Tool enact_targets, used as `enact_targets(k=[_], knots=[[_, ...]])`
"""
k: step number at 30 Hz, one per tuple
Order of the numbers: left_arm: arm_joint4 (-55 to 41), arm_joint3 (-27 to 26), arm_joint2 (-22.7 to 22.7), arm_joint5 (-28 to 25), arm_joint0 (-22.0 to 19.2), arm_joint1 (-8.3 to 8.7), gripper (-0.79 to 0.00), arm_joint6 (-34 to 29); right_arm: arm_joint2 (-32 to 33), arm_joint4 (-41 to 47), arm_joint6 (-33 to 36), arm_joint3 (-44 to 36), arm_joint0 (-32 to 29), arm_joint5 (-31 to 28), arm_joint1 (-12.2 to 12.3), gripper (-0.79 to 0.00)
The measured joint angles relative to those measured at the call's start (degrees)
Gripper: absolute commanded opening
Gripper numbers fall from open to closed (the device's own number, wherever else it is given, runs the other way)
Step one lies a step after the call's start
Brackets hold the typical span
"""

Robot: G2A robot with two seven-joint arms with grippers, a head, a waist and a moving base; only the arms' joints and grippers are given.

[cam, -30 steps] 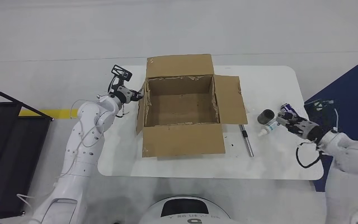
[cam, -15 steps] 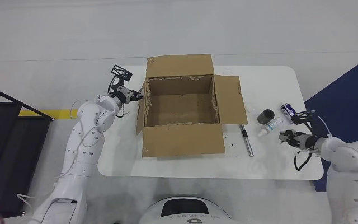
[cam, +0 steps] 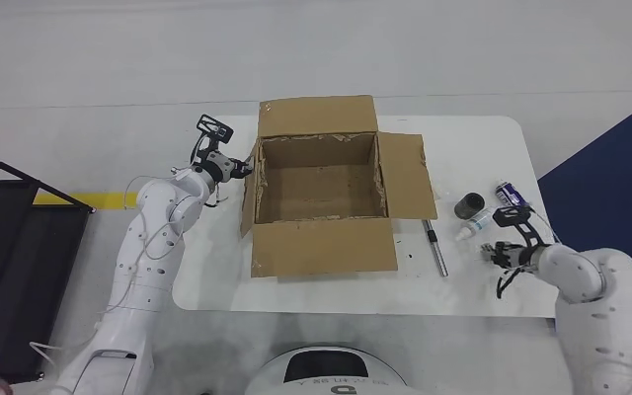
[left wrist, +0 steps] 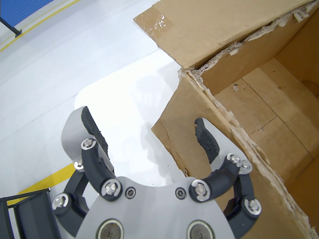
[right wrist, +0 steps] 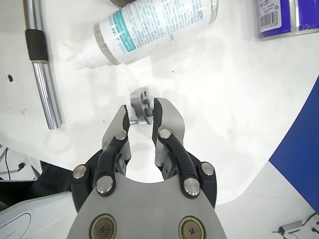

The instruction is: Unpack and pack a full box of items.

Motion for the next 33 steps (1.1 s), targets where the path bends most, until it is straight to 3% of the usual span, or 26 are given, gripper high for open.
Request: enact_targets(k=[2, 5, 7, 8, 13, 33], knots=[[0.0, 0.0, 0.0, 0.0, 0.0, 0.0, 0.0, 0.0, -0.5, -0.6, 0.2, 0.0, 0.4, 1.0, 0.1, -0.505], [0.0, 0.0, 0.0, 0.0, 0.0, 0.0, 0.0, 0.0, -0.1, -0.6, -0.1, -1.3, 0.2, 1.6, 0.3, -0.406], [0.0, 0.0, 0.0, 0.0, 0.0, 0.0, 0.0, 0.0, 1.6, 1.1, -1.8, -3.3, -0.8, 1.9, 0.4, -0.083], [0.0, 0.0, 0.0, 0.0, 0.0, 0.0, 0.0, 0.0, 2.8, 2.0, -2.9, -4.5, -1.4, 2.3, 0.4, 0.0], [0.0, 0.0, 0.0, 0.0, 0.0, 0.0, 0.0, 0.0, 9.0, 9.4, -11.0, -10.3, -4.9, 4.9, 0.2, 0.0], [0.0, 0.0, 0.0, 0.0, 0.0, 0.0, 0.0, 0.0, 8.8, 8.5, -10.3, -9.9, -4.8, 4.8, 0.2, 0.0]])
